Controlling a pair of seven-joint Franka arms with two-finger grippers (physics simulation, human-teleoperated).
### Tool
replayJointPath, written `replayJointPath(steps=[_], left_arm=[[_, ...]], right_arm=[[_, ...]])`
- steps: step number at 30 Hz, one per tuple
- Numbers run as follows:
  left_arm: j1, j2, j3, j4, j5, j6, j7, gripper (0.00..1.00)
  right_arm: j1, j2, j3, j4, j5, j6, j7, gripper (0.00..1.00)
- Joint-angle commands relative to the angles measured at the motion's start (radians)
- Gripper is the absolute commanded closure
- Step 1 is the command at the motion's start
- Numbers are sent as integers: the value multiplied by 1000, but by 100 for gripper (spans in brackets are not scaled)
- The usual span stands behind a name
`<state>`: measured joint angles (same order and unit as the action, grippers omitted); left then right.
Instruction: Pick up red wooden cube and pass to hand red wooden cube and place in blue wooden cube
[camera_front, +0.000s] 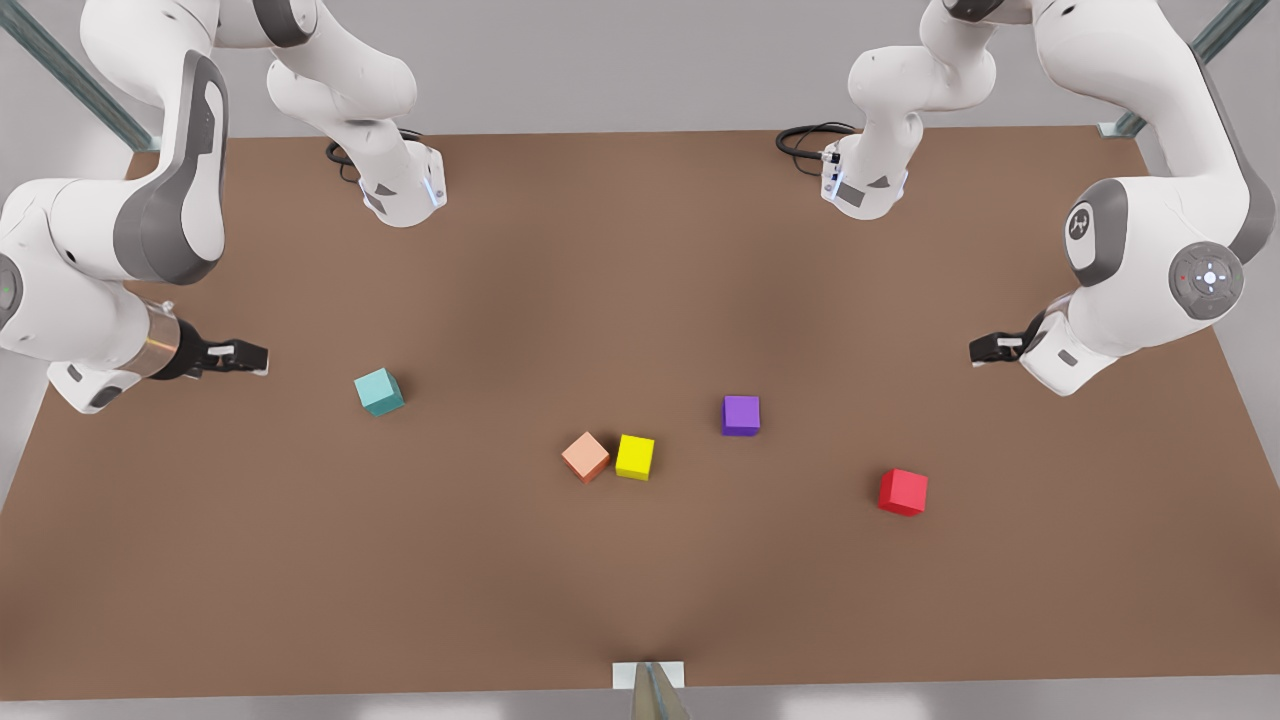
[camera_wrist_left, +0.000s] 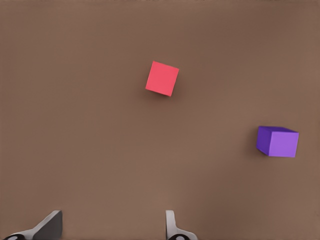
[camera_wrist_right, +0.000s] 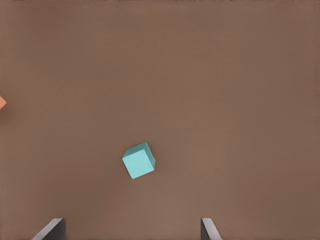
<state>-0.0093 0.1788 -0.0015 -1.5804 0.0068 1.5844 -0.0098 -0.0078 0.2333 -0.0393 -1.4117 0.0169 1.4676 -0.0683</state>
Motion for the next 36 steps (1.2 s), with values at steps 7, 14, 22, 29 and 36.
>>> replayJointPath(steps=[7, 14, 22, 29, 36], left_arm=[[-4, 542, -66, 326, 2, 277, -2, 0], [12, 627, -75, 309, 10, 430, 129, 0], [2, 656, -74, 277, 53, 434, 171, 0], [2, 692, -75, 277, 53, 487, 169, 0], [2, 726, -75, 267, 53, 485, 169, 0]], right_arm=[[0, 6, 1, 0, 3, 26, 70, 0], [0, 6, 1, 0, 3, 25, 67, 0], [3, 9, 3, -6, 2, 26, 67, 0], [3, 9, 3, -9, 2, 26, 67, 0], [6, 12, 4, -9, 2, 26, 67, 0]])
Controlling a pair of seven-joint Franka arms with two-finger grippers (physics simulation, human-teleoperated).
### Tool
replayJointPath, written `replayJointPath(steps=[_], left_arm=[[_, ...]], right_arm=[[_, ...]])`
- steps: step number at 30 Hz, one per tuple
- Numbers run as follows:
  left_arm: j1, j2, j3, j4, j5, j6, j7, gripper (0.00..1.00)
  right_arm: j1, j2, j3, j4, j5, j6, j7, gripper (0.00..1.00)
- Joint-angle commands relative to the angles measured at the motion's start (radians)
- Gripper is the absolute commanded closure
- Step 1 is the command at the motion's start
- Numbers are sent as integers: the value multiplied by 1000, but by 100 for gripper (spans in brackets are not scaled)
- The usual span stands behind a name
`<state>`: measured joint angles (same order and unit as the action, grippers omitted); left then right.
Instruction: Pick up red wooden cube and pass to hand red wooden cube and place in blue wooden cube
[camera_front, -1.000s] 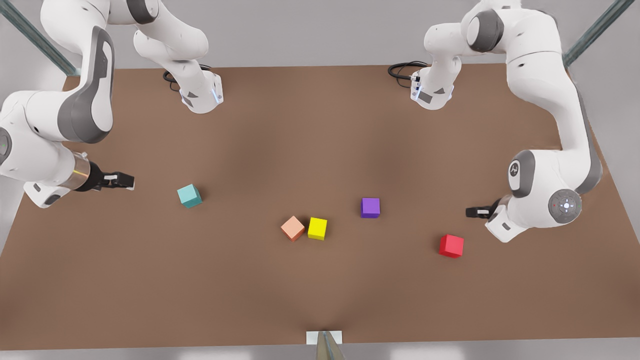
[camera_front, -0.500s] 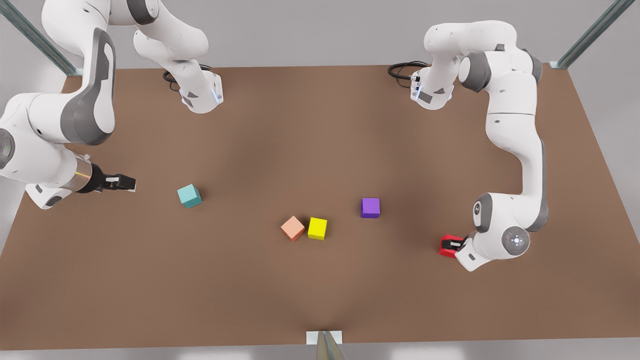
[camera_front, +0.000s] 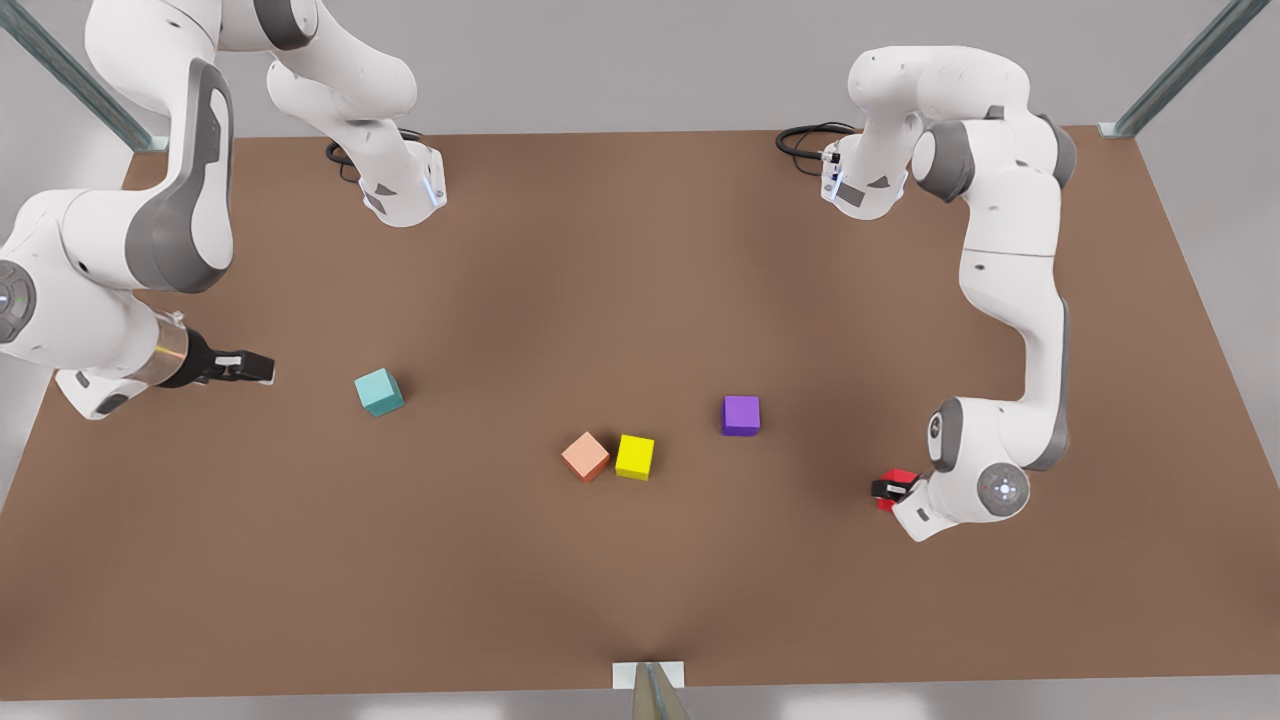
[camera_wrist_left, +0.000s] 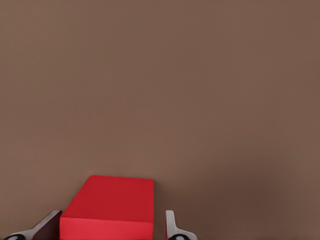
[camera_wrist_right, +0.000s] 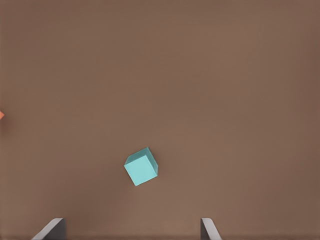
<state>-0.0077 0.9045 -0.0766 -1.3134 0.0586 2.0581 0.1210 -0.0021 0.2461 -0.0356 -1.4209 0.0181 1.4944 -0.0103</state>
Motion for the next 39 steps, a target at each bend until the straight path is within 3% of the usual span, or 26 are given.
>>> replayJointPath(steps=[1, 3, 5, 6, 10, 12, 13, 15, 17, 19, 21, 23, 24, 26, 29, 39], left_arm=[[0, 4, 0, 0, 1, 13, 39, 0], [0, 8, 0, 0, 3, 13, 39, 0], [0, 10, 0, 0, 3, 16, 39, 30], [0, 10, 0, 0, 3, 16, 39, 35], [9, 5, 0, 11, -65, -1, 20, 35], [8, -22, -25, 109, -170, -231, -107, 35], [9, -25, -84, 199, -278, -380, -233, 35], [9, -25, -244, 259, -433, -428, -500, 35], [5, -3, -400, 276, -605, -317, -541, 36], [-14, 45, -466, 275, -724, -133, -540, 38], [-70, 91, -515, 287, -724, 95, -463, 37], [-115, 201, -624, 371, -729, 284, -440, 37], [-158, 244, -626, 425, -731, 342, -406, 37], [-166, 266, -634, 447, -734, 347, -336, 37], [-161, 269, -650, 444, -780, 375, -265, 36], [-101, 275, -720, 379, -1076, 301, 35, 36]], right_arm=[[1, -1, 0, 0, 0, 0, 9, 0], [1, 1, 0, 0, 0, 0, 9, 0], [2, 1, 0, 0, 0, 0, 9, 0], [1, 1, 0, 0, 0, 0, 9, 0], [-1, 1, 0, 0, 2, -2, 9, 0], [-1, 1, 0, -1, 2, -2, 9, 0], [2, 4, 2, 0, -3, 0, 9, 0], [37, 94, 9, 51, 92, 3, -164, 0], [63, 323, 54, 111, 497, 9, -600, 0], [63, 499, 89, 224, 724, 13, -884, 0], [65, 558, 134, 258, 796, 151, -1129, 0], [82, 596, 187, 254, 803, 366, -1336, 0], [82, 625, 221, 255, 844, 463, -1496, 0], [85, 627, 227, 237, 893, 480, -1672, 0], [103, 625, 232, 183, 1158, 477, -1949, 0], [96, 621, 249, 155, 1350, 520, -2068, 0]])
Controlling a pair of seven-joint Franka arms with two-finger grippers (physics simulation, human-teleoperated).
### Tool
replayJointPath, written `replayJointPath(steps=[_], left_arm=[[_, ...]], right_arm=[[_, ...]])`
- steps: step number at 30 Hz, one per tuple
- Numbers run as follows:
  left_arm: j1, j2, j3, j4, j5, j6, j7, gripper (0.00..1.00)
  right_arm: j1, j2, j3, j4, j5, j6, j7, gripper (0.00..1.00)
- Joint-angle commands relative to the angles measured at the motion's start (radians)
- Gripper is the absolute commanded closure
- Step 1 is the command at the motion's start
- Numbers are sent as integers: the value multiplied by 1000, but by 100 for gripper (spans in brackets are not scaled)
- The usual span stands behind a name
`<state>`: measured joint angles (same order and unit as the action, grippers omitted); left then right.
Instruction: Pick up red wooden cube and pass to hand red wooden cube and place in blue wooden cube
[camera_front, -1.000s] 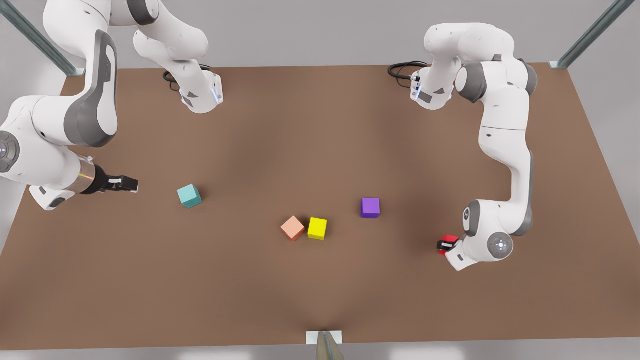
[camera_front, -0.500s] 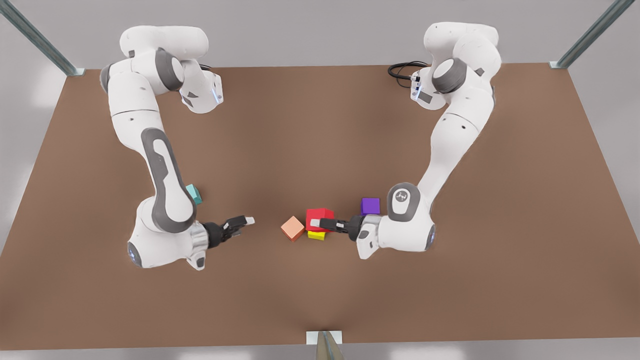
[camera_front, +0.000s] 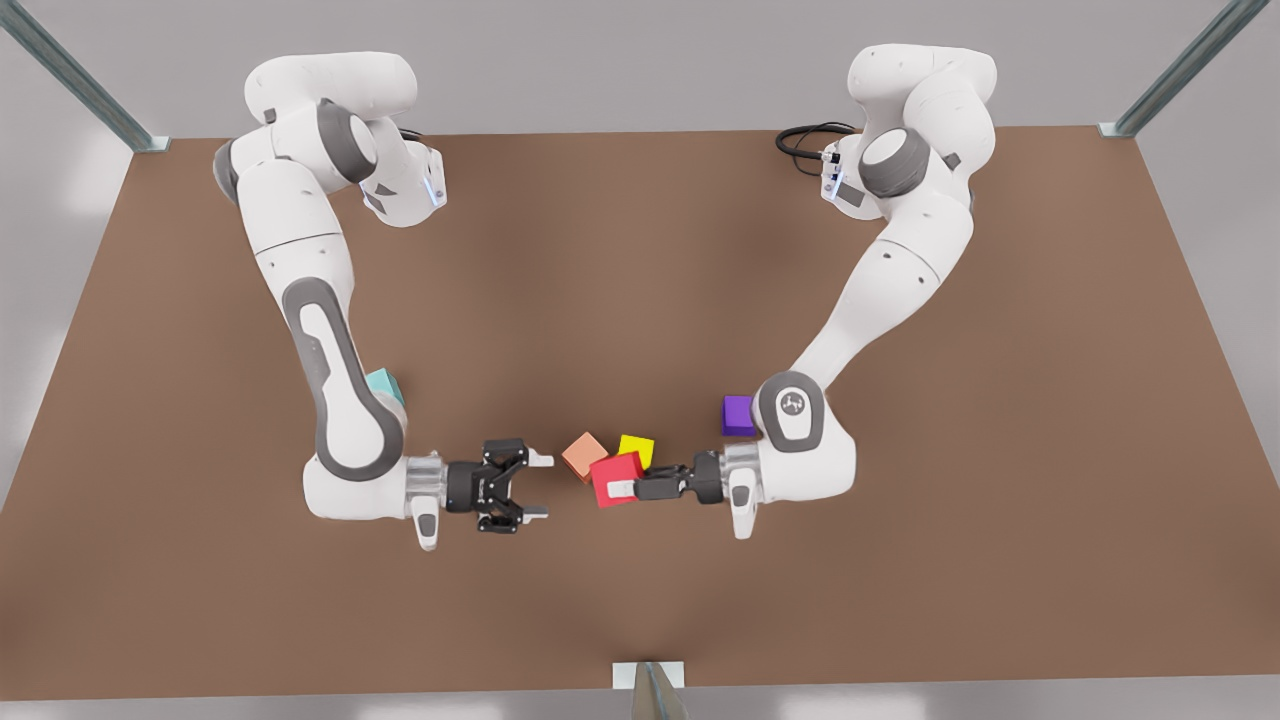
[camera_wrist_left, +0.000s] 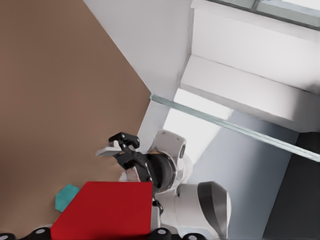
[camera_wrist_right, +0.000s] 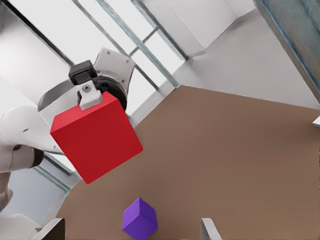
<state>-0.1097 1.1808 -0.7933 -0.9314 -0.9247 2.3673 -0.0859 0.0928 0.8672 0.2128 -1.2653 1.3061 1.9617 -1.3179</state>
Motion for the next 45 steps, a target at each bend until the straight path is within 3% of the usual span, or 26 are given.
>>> replayJointPath(steps=[1, 11, 23, 45], left_arm=[[1, -1, -3, -3, -92, -17, 247, 36], [4, 13, 3, -4, -88, -80, 449, 36], [5, 14, 6, -4, -85, -80, 451, 36], [-4, 17, 6, -4, -91, -71, 446, 36]], right_arm=[[1, 1, 0, 6, 70, 62, -761, 0], [39, -2, 20, 0, 150, 66, -755, 0], [28, -40, 43, -46, 179, 26, -748, 0], [107, -24, 43, -29, 243, 134, -722, 0]])
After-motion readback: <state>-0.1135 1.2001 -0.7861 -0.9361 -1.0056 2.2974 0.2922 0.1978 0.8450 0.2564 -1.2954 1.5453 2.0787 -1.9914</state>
